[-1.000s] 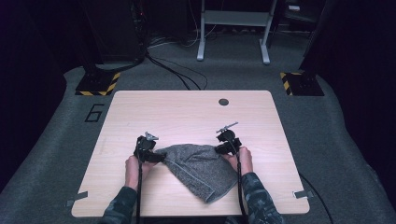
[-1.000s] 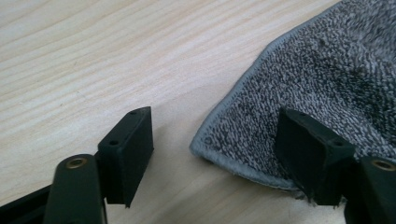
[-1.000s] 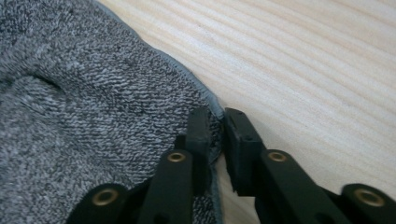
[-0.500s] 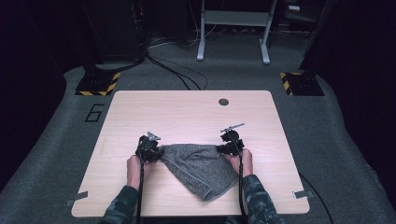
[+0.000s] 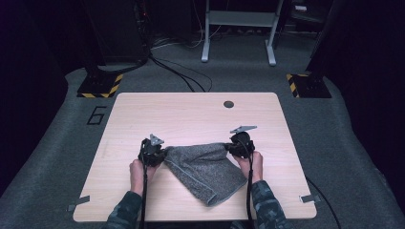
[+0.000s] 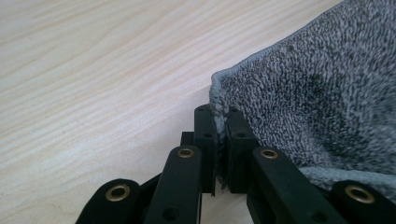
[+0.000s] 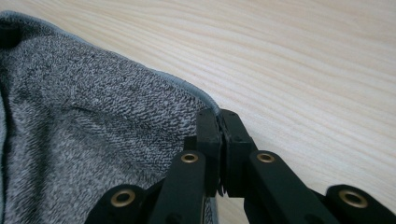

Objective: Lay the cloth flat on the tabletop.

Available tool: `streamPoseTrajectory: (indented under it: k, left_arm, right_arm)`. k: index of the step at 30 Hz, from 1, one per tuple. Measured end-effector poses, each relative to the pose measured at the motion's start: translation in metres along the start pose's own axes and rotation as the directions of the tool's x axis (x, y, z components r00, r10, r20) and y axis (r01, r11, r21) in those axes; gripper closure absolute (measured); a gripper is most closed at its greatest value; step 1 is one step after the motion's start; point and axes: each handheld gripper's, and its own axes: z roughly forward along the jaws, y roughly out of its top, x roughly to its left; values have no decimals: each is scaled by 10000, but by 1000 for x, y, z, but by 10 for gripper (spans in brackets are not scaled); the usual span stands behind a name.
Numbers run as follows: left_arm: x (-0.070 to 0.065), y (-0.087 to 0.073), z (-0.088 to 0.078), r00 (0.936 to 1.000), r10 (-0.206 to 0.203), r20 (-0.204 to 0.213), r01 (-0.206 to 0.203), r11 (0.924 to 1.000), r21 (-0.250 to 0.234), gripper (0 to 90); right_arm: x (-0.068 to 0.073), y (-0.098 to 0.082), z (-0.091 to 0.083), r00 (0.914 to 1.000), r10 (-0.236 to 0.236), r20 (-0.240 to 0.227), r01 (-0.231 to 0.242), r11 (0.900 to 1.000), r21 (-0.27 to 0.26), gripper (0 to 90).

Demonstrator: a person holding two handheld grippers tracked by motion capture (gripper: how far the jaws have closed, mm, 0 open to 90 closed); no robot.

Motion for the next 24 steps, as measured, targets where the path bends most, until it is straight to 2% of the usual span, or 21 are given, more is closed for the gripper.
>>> streamPoseTrajectory:
  k: [1,2,5,8,10,11,14,20,21,22,24]
  left_arm:
    - [0,0,0,10000,0,0,0,10000,0,853]
    - [-2,1,-5,10000,51,16,-51,10000,-69,854]
    - [-4,0,-10,10000,0,20,1,9997,-232,853]
    - [-9,-2,-18,9997,-244,-35,241,9969,-746,853]
    - [-12,-3,-22,9997,-239,36,241,9969,-750,853]
    - [-14,-5,-22,9994,-355,33,357,9953,-899,853]
    - [-17,-7,-26,9988,-446,216,465,9945,-934,853]
    - [-25,-12,-29,9989,-408,247,428,9951,-893,856]
    - [-25,-12,-29,9989,-408,247,428,9951,-893,857]
    - [-26,-13,-28,9979,-607,217,624,9940,-899,858]
    - [-22,-12,-24,9987,-473,197,487,9959,-763,859]
  right_arm:
    - [0,0,0,10000,0,0,0,10000,0,880]
    - [2,0,-7,9997,-241,-60,240,9997,-67,879]
    - [5,-2,-14,9996,-281,-54,280,9995,-148,878]
    - [12,-8,-25,9986,-533,74,535,9980,-342,878]
    - [17,-11,-30,9989,-449,144,455,9979,-457,878]
    - [19,-13,-32,9988,-474,124,479,9977,-479,878]
    - [23,-20,-37,9983,-562,158,570,9969,-543,879]
    - [31,-33,-43,9984,-525,185,534,9975,-469,879]
    - [31,-33,-43,9984,-525,185,534,9975,-469,879]
    - [30,-36,-45,9984,-527,185,535,9975,-471,880]
    - [28,-37,-44,9984,-536,154,542,9976,-436,882]
